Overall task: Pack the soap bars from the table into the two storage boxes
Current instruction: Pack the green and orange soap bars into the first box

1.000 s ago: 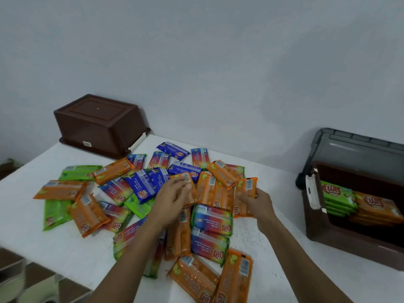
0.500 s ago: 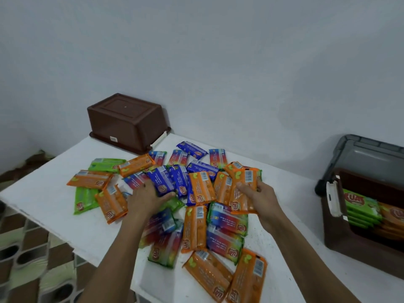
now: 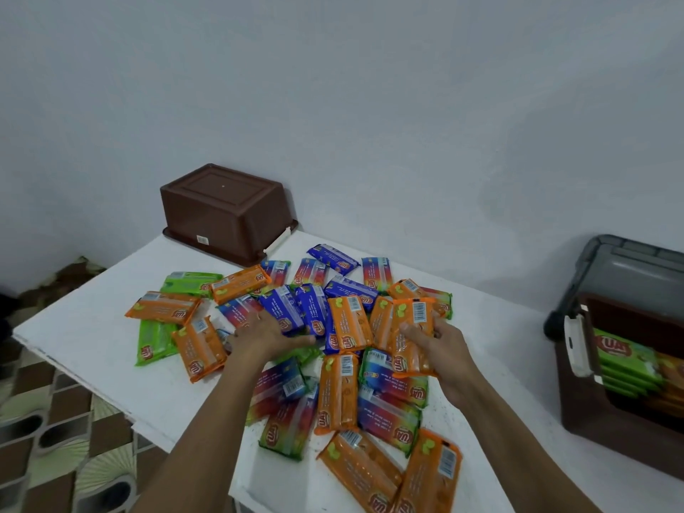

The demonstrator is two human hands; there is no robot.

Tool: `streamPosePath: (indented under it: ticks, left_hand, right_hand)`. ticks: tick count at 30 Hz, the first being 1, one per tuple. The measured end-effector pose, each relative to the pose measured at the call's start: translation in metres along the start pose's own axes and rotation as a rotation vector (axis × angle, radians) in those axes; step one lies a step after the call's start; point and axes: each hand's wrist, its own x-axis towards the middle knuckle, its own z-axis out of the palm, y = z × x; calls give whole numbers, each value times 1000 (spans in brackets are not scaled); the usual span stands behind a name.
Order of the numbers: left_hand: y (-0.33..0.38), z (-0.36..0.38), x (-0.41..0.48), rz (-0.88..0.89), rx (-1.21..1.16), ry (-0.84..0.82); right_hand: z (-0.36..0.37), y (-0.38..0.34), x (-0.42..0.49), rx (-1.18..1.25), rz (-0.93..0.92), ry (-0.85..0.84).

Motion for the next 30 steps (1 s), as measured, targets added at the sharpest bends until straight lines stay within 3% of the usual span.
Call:
streamPosePath:
  ticks: [13, 22, 30]
  left_hand:
    - [24, 4, -12, -161, -55, 51]
    - [15, 1, -17, -74, 31, 58]
    - [23, -23, -25, 17, 76, 164]
  right_hand:
    - [4, 3, 0, -26, 32, 10]
    - [3, 4, -4, -35, 34, 2]
    - [-8, -1, -9, -33, 34, 19]
